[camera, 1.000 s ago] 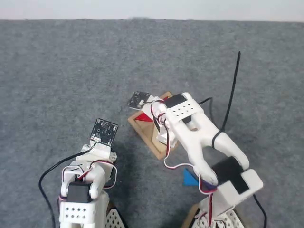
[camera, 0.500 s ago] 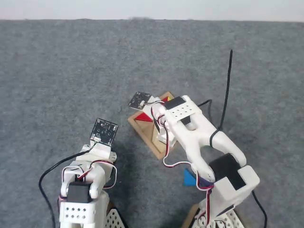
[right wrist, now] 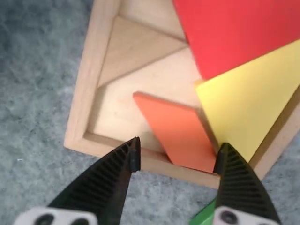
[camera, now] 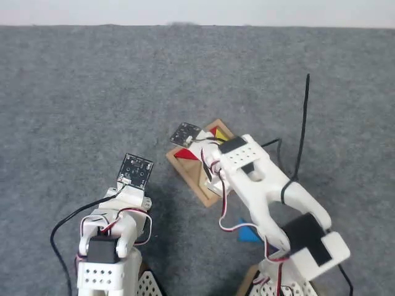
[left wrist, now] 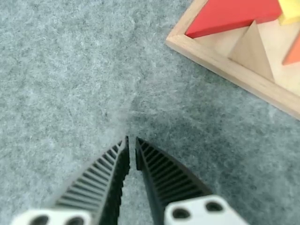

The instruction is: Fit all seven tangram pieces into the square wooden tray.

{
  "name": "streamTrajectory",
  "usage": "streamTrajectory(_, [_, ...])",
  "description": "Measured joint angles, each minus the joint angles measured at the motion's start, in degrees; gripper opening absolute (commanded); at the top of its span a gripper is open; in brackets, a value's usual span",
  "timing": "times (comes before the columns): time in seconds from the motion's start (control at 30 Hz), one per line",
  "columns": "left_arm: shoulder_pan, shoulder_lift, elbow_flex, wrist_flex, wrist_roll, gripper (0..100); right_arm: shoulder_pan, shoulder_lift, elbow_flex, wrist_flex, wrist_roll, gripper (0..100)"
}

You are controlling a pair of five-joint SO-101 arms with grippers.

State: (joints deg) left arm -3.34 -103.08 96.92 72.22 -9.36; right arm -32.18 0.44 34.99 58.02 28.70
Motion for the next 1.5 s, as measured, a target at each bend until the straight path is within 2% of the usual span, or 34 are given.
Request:
streamTrajectory(0.2, [0.0,0.0,0.0,0.0,0.0,2,0.97,0.7,0.0,-1.14,-0.09,25.0])
streamTrajectory(0.4, [0.0,0.0,0.0,0.0,0.0,2,3.69,6.59,-7.03,0.7,-0.09,25.1])
streamTrajectory(0.73, [0.0,0.0,0.0,0.0,0.0,2,4.04,8.0,-9.05,1.41,-0.09,25.1])
streamTrajectory(0.9, [0.0,0.0,0.0,0.0,0.0,2,3.08,4.13,-4.92,1.14,0.09,25.1])
streamTrajectory(1.03, [0.0,0.0,0.0,0.0,0.0,2,0.0,-0.97,-0.62,1.14,-2.99,24.9])
streamTrajectory(1.2, [0.0,0.0,0.0,0.0,0.0,2,-0.44,-6.86,2.64,1.58,-5.54,24.8])
streamTrajectory(1.5, [0.0,0.0,0.0,0.0,0.0,2,-0.7,-4.04,4.75,-1.85,-5.71,24.8])
